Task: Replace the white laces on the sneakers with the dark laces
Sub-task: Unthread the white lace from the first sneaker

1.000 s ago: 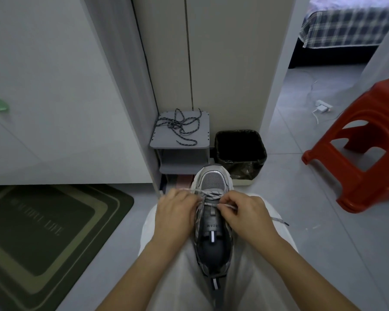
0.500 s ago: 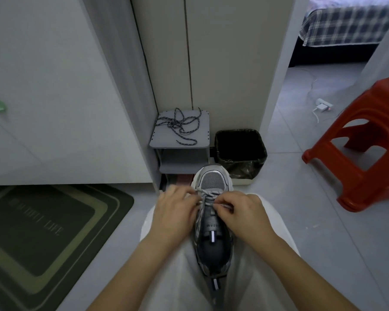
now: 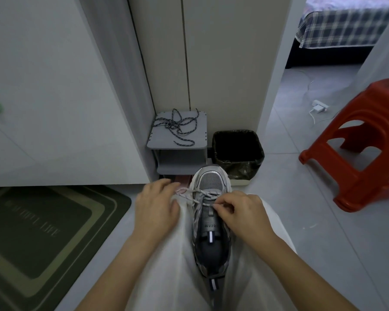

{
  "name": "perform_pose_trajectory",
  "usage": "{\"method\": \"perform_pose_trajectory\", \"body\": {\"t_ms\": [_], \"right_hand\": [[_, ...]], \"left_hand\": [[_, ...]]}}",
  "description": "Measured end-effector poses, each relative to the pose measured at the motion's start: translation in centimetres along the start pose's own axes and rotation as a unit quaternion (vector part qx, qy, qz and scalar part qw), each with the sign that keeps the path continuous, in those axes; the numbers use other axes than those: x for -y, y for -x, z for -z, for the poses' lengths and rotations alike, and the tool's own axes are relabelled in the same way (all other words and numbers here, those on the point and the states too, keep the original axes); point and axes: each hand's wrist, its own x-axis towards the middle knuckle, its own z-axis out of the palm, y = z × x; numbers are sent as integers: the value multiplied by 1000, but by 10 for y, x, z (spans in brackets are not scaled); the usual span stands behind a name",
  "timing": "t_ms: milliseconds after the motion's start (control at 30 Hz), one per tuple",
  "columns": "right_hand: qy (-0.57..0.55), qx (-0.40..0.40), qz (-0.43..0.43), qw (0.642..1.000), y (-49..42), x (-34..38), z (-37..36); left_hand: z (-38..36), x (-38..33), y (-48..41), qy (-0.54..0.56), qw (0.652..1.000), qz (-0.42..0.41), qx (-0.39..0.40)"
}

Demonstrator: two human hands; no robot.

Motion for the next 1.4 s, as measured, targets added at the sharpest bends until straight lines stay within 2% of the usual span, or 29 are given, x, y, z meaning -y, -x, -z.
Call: {"method": "perform_pose_trajectory", "body": {"t_ms": [100, 200, 300, 433, 567, 633, 767, 833, 900, 1100, 1233, 1400], "right_hand": [[-2, 4, 11, 1000, -2, 6, -3], [-6, 8, 10, 1000, -2, 6, -5], [2, 9, 7, 1000, -1, 3, -5], [39, 8, 7, 999, -2, 4, -8], [57, 51, -10, 997, -7, 7, -10], [68, 60, -15, 996, -8, 6, -13], [90, 48, 1, 995, -11, 11, -17], [122, 60, 5, 991, -13, 12, -20], [152, 53, 15, 987, -14, 13, -24], [243, 30, 36, 969, -15, 23, -32], [251, 16, 39, 967, -13, 25, -37], [240, 2, 48, 969, -14, 23, -42]], "left_hand": [[-9, -17, 3, -7, 995, -99, -20], [-12, -21, 1, -16, 993, -115, -26], [-6, -10, 0, -3, 997, -77, -32], [8, 10, -6, 55, 997, 36, -44], [7, 14, -2, 12, 996, 85, 22], [1, 8, 3, -3, 998, 57, 40], [-2, -22, 6, 15, 996, -81, 25], [-2, -32, 3, 19, 996, -88, 27], [-3, -36, 0, 25, 997, -61, 48], [-10, -31, -2, 147, 982, 3, 116], [-4, -30, 1, 265, 954, 51, 131], [0, -29, 2, 331, 930, 85, 137]]}}
